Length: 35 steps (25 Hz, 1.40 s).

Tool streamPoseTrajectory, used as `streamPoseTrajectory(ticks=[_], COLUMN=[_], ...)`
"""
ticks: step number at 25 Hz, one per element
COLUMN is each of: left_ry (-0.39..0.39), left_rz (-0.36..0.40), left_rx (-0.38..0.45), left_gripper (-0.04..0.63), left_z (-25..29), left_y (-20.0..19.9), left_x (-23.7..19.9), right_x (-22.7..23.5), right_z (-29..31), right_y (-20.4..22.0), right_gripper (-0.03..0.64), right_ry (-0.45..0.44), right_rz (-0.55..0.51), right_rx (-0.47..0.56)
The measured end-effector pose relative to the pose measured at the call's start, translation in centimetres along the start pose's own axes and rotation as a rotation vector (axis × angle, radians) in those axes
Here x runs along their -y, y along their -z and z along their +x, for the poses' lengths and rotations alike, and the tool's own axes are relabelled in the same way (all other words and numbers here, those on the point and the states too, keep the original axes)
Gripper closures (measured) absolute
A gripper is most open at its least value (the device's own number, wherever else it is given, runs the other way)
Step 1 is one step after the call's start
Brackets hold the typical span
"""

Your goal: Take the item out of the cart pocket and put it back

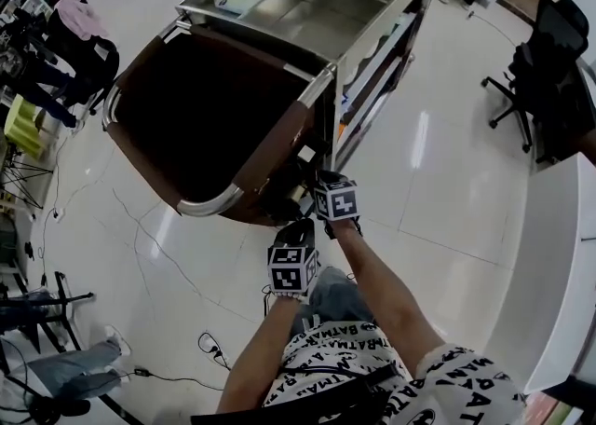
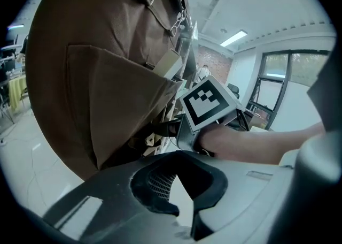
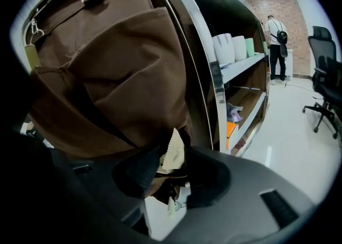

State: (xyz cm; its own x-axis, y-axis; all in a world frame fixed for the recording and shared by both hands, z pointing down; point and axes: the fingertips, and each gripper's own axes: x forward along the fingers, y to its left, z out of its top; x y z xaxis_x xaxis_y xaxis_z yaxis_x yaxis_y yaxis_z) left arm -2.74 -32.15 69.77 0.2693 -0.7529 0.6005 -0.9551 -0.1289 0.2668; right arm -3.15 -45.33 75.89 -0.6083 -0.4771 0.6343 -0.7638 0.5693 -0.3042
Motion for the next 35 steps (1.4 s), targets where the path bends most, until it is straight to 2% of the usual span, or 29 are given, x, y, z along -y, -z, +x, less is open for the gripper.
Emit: streamPoseTrajectory(ticks=[5, 11, 17, 24, 30, 35], left_ry=[0.001, 0.019, 0.063, 0.13, 0.173, 0.225], left_rz=[-0.002, 0.001, 0.007, 0.014, 0.027, 0.007], left_rx=[0.001, 0.017, 0.025, 0.059, 0.091, 0.127], left_gripper=[0.595, 0.595, 0.595, 0.595, 0.595, 0.595], left_z=[0.0, -2.4, -6.6, -14.5, -20.0, -24.6], left_y=[0.1, -0.9, -1.8, -1.5, -0.8, -0.4], left_x=[-0.4, 0.4, 1.9, 2.7, 2.6, 3.3], right_x=[1.5, 0.8, -1.1, -4.6, -8.6, -13.2], right_z=[0.9, -2.9, -9.8, -21.3, -29.3, -34.6], right_y=[0.5, -0.9, -3.0, -4.8, -2.9, 1.0], right_gripper=[0.549, 0.558, 0.558, 0.558, 0.558, 0.558], right_ry=[0.052, 0.104, 0.155, 0.256, 0.303, 0.322], right_rz=[-0.035, -0.094, -0.097, -0.092, -0.076, -0.091], right_rx=[-0.04, -0.004, 0.066, 0.204, 0.279, 0.284])
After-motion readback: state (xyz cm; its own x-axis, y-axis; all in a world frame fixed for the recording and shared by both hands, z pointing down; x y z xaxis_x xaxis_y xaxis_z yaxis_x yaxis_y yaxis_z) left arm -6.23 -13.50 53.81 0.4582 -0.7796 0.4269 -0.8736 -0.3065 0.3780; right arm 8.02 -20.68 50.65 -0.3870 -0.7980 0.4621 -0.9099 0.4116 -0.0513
